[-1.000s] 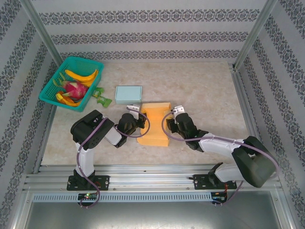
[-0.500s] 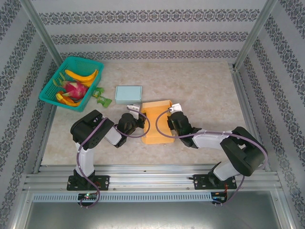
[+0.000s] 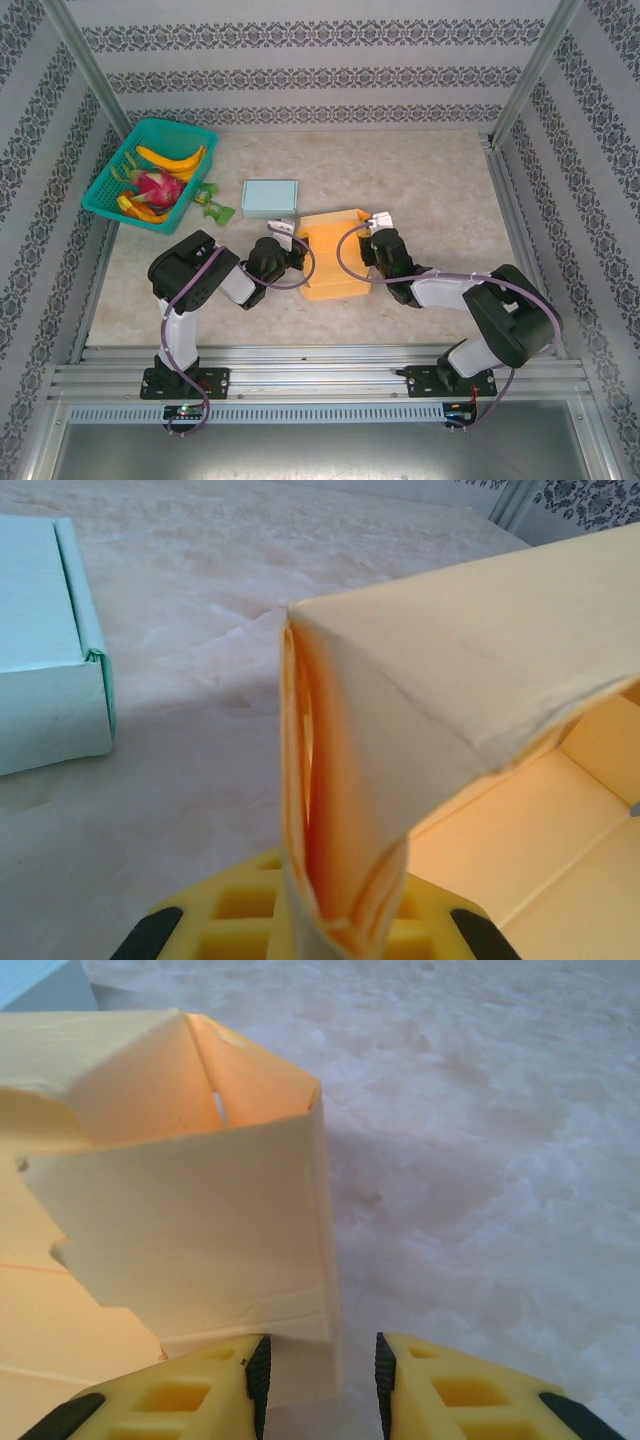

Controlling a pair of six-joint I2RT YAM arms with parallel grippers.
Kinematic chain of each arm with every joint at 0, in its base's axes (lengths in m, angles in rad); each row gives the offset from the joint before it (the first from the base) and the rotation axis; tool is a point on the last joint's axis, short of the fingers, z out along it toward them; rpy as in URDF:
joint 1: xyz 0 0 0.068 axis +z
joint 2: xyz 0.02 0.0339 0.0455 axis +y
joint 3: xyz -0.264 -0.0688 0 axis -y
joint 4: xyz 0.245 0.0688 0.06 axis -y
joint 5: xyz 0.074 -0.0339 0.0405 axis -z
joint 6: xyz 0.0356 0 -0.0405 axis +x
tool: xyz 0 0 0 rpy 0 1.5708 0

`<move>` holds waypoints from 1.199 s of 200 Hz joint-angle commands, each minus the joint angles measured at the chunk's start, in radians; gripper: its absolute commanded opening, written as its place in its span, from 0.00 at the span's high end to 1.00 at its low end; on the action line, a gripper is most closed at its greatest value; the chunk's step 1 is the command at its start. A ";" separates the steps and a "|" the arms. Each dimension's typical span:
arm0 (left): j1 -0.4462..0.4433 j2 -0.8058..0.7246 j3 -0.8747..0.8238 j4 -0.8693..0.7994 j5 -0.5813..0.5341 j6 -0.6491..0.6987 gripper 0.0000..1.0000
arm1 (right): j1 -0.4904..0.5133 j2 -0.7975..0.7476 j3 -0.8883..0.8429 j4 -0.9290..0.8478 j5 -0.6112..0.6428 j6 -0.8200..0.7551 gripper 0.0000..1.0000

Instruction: Fold the paper box

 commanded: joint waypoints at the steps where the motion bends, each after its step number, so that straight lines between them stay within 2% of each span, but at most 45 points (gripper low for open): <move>1: -0.039 0.006 -0.002 -0.015 0.162 0.015 1.00 | -0.006 -0.007 -0.007 0.062 -0.057 0.023 0.65; 40: -0.039 0.015 0.012 -0.034 0.123 0.002 1.00 | 0.034 0.021 -0.006 0.105 -0.134 -0.012 0.65; 82: -0.039 0.016 0.029 -0.079 0.037 -0.009 1.00 | 0.083 0.066 -0.002 0.140 -0.157 -0.032 0.65; 117: -0.039 0.015 0.030 -0.085 0.016 -0.015 1.00 | 0.104 0.085 0.009 0.145 -0.141 -0.032 0.65; 146: -0.044 0.012 0.027 -0.081 0.012 -0.014 1.00 | 0.121 0.110 0.037 0.135 -0.004 0.004 0.66; 162: -0.056 0.008 0.025 -0.083 -0.021 -0.002 1.00 | 0.124 0.129 0.052 0.135 0.081 0.028 0.75; 191: -0.103 -0.009 0.044 -0.154 -0.191 0.021 1.00 | 0.124 0.157 0.073 0.127 0.202 0.057 0.82; 240: -0.152 -0.035 0.059 -0.227 -0.459 -0.017 1.00 | 0.120 0.184 0.070 0.103 0.397 0.131 0.84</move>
